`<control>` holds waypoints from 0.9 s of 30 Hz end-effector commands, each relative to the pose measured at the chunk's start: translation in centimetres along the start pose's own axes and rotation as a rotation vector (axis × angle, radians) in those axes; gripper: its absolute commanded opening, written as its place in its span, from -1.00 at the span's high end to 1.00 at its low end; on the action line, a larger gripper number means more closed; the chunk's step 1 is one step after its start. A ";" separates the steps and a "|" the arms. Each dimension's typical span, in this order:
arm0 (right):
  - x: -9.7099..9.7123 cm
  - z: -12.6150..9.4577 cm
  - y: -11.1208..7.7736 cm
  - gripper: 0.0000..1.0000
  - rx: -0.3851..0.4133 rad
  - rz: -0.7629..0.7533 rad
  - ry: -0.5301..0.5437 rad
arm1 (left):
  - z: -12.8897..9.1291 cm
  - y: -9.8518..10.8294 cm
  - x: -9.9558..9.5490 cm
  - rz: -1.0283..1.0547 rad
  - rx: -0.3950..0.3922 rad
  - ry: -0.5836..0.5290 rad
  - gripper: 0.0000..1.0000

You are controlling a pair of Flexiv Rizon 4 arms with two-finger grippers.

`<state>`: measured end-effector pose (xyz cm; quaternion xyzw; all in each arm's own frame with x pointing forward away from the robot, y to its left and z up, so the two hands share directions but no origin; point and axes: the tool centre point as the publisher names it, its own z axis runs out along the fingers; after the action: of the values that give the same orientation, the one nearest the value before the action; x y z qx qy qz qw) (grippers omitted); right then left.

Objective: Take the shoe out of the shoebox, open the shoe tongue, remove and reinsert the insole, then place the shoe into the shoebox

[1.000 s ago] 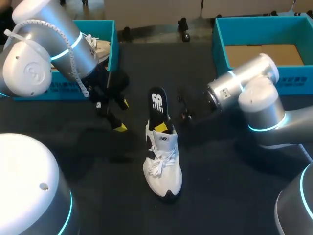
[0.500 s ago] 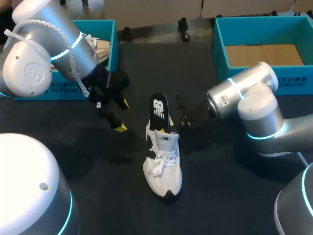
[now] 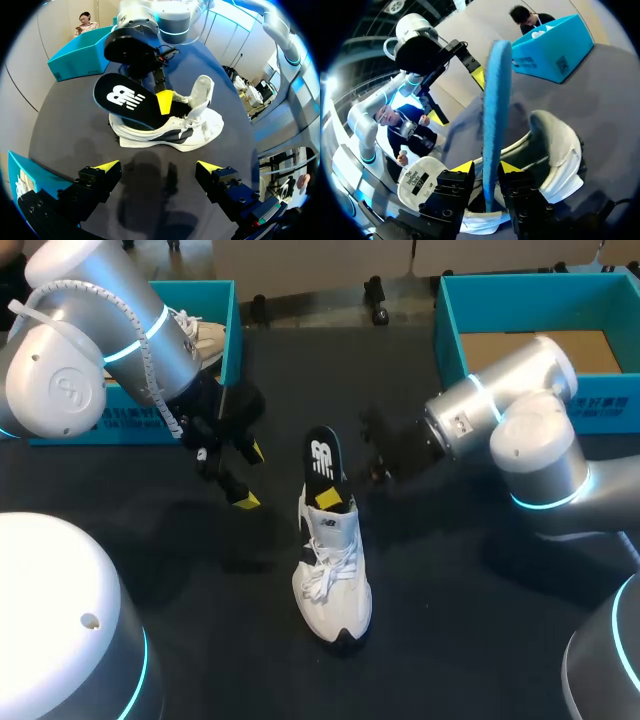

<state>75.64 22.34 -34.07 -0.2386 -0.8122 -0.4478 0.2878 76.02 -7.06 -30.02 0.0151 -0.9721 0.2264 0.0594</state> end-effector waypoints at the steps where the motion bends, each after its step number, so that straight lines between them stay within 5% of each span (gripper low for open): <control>1: -0.6 -0.2 0.5 0.46 0.013 -0.007 0.006 | 0.0 0.0 0.1 -0.001 -0.003 -0.002 -1.00; 3: -0.8 -0.1 0.4 0.62 0.015 -0.010 0.009 | 0.0 0.0 0.1 -0.001 -0.003 -0.002 -1.00; 5: -0.9 0.0 0.3 0.99 0.016 -0.015 0.016 | 0.0 0.0 0.1 -0.001 -0.003 -0.002 -1.00; 27: 0.5 1.3 -2.6 1.00 0.034 0.073 0.063 | 0.0 0.0 0.1 -0.001 -0.003 -0.002 -1.00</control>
<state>73.62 22.30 -35.96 -0.2465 -0.7994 -0.4335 0.3351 76.02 -7.06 -30.02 0.0151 -0.9721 0.2264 0.0594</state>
